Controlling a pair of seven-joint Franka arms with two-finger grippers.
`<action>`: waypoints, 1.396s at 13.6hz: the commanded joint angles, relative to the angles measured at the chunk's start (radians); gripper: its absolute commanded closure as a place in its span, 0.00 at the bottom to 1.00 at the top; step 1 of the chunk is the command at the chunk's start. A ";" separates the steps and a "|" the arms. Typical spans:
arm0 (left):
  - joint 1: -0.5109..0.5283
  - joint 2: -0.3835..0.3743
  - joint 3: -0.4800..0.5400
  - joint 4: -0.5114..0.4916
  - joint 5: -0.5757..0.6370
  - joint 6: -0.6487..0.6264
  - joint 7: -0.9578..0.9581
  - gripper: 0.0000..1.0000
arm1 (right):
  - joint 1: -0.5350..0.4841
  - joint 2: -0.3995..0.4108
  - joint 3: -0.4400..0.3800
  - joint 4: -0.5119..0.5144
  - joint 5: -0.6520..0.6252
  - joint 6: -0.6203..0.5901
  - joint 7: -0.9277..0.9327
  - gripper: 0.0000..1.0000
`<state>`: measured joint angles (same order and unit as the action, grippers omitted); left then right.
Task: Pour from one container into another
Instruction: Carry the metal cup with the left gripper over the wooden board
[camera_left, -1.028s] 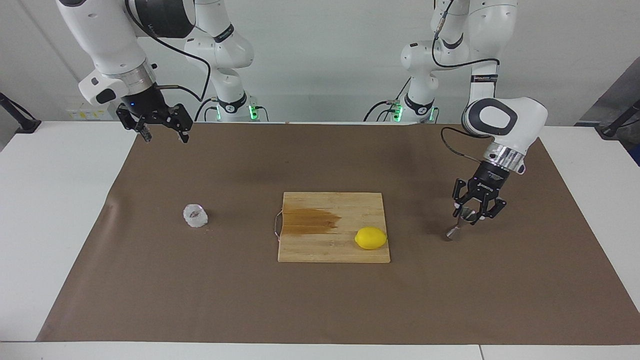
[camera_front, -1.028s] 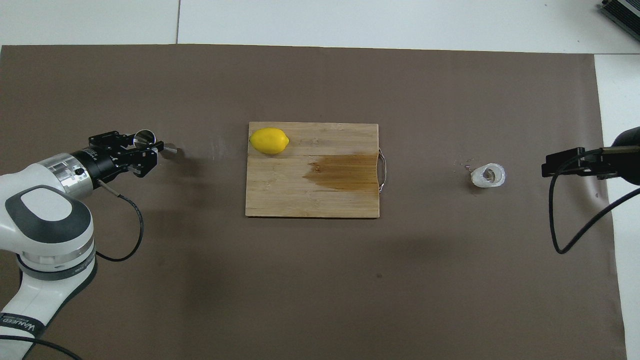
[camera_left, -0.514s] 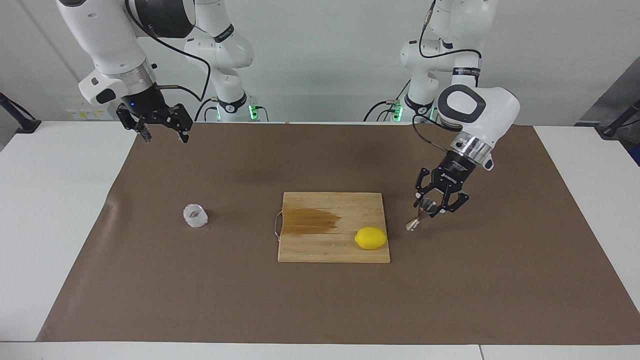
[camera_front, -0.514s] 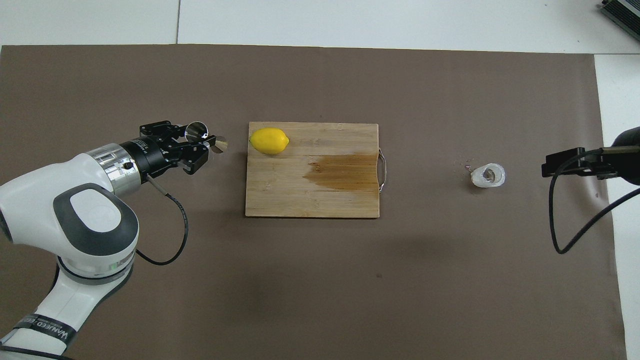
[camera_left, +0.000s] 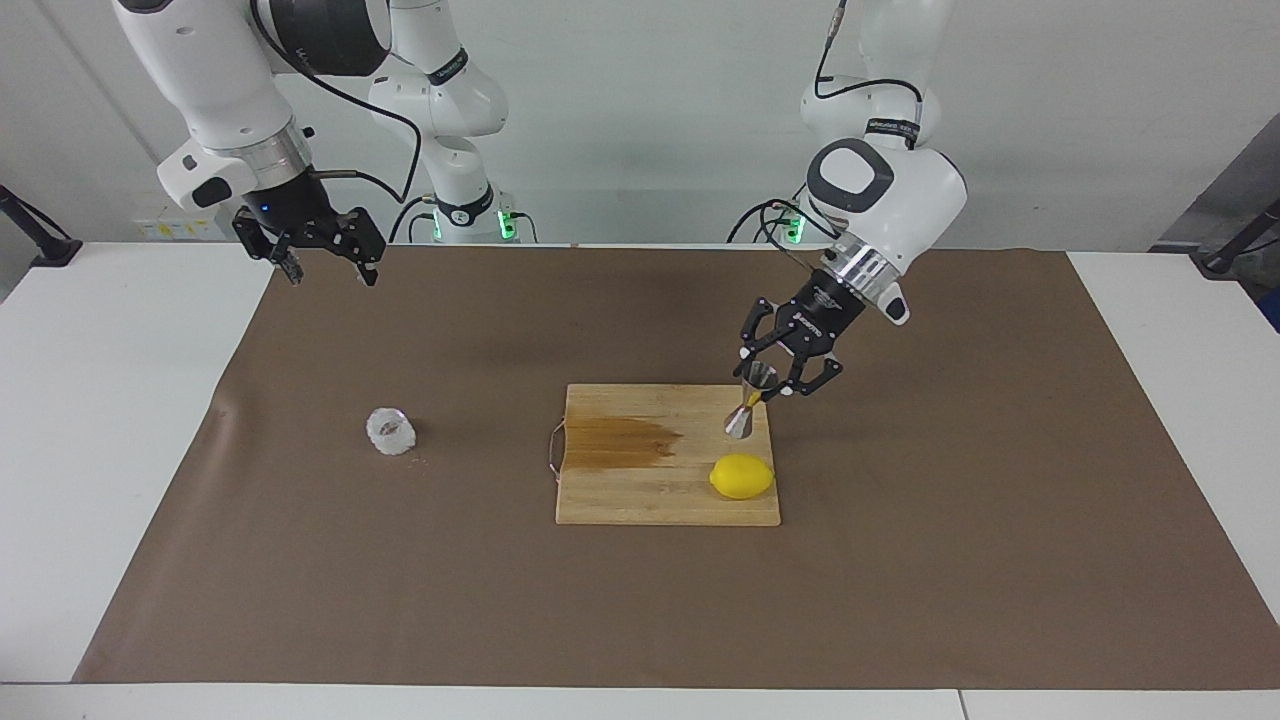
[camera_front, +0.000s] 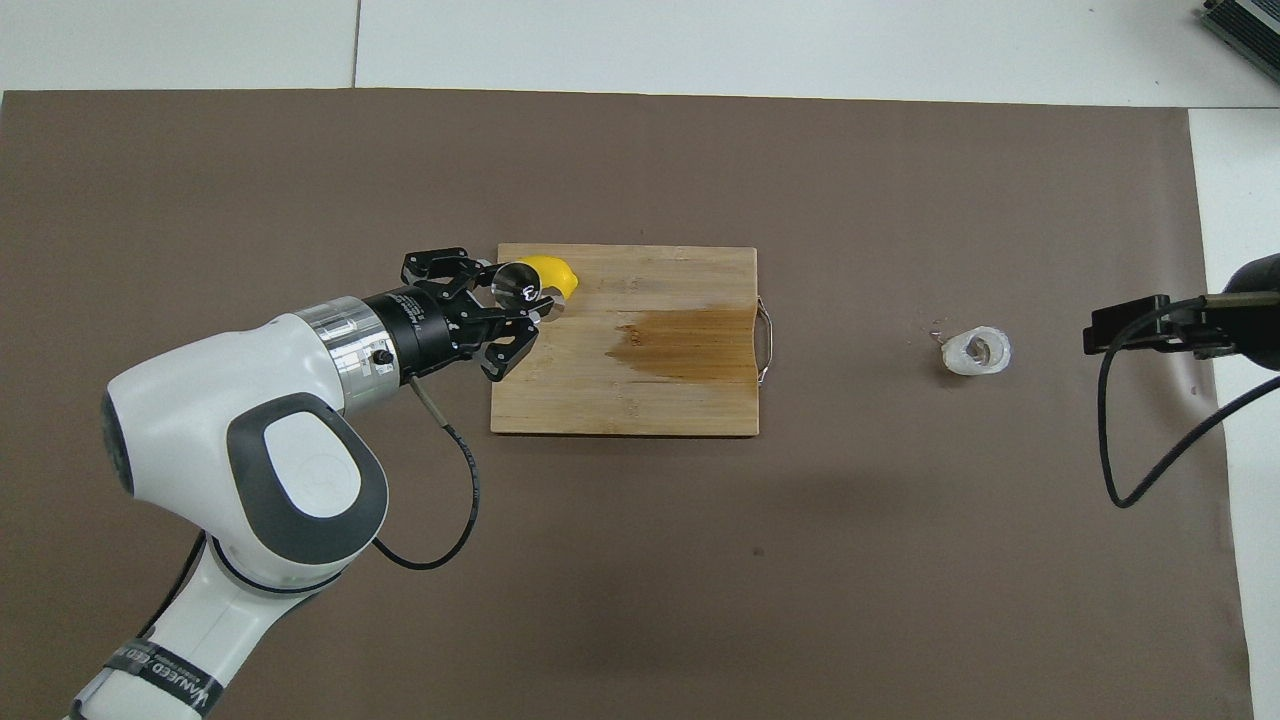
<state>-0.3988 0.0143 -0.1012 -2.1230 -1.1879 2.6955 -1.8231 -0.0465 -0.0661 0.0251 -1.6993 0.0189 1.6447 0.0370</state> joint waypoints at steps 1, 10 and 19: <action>-0.063 0.012 0.008 0.012 0.021 0.067 -0.086 1.00 | -0.012 -0.003 0.006 0.009 -0.002 -0.019 -0.020 0.00; -0.155 0.182 0.008 0.164 0.155 0.122 -0.096 1.00 | -0.012 -0.003 0.006 0.009 -0.002 -0.019 -0.022 0.00; -0.195 0.302 -0.041 0.199 0.159 0.216 -0.110 1.00 | -0.012 -0.003 0.006 0.009 -0.002 -0.019 -0.020 0.00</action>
<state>-0.5778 0.3005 -0.1500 -1.9421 -1.0454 2.8927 -1.9062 -0.0465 -0.0661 0.0251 -1.6993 0.0189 1.6447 0.0370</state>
